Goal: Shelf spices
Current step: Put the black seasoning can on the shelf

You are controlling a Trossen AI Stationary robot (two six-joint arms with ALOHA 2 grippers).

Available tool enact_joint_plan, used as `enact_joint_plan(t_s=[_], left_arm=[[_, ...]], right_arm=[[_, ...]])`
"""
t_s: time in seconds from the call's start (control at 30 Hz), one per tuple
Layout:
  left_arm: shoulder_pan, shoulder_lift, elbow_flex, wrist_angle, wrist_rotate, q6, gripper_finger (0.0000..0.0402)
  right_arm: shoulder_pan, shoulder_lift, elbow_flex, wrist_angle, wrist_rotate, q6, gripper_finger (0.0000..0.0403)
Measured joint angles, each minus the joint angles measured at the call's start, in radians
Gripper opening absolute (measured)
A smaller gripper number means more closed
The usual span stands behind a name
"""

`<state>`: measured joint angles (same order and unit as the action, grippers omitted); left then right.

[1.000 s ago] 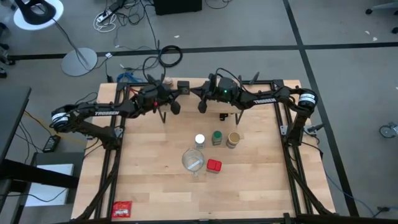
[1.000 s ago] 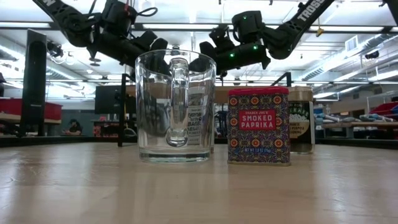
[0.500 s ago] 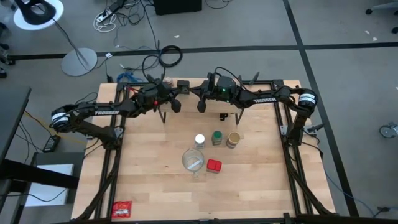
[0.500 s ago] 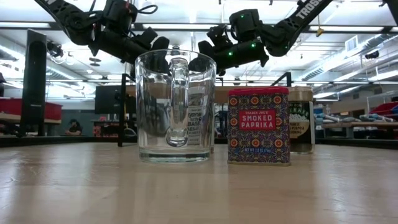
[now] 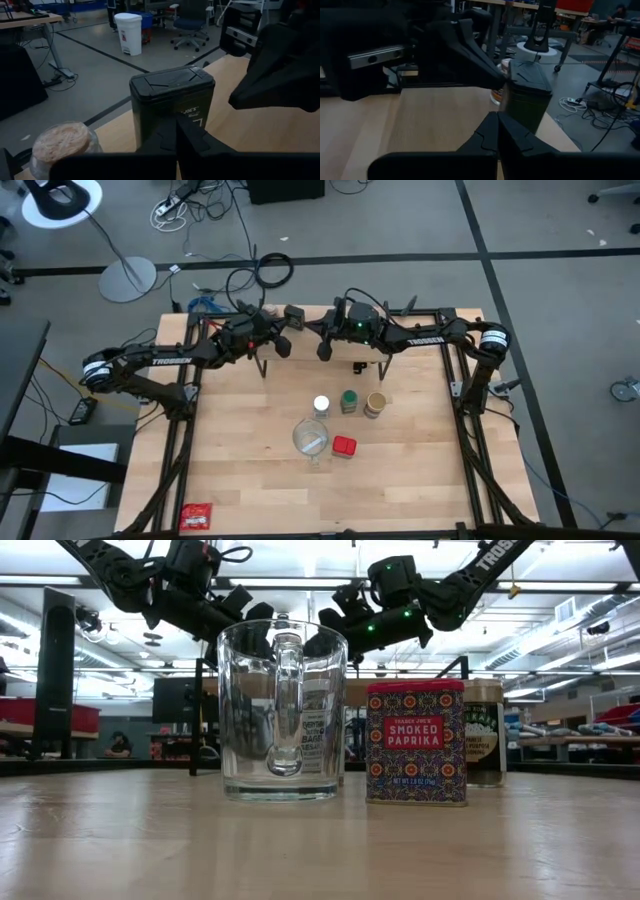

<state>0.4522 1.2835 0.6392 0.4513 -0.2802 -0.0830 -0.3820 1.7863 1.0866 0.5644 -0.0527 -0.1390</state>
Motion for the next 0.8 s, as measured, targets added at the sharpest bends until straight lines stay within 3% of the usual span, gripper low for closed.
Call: enact_joint_plan(t_s=[0.8], left_arm=[[-0.001,0.000,0.000,0.030,0.027,-0.003,0.0001]], right_arm=[[-0.045,0.012,0.002,0.016,-0.004,0.016,0.0000]])
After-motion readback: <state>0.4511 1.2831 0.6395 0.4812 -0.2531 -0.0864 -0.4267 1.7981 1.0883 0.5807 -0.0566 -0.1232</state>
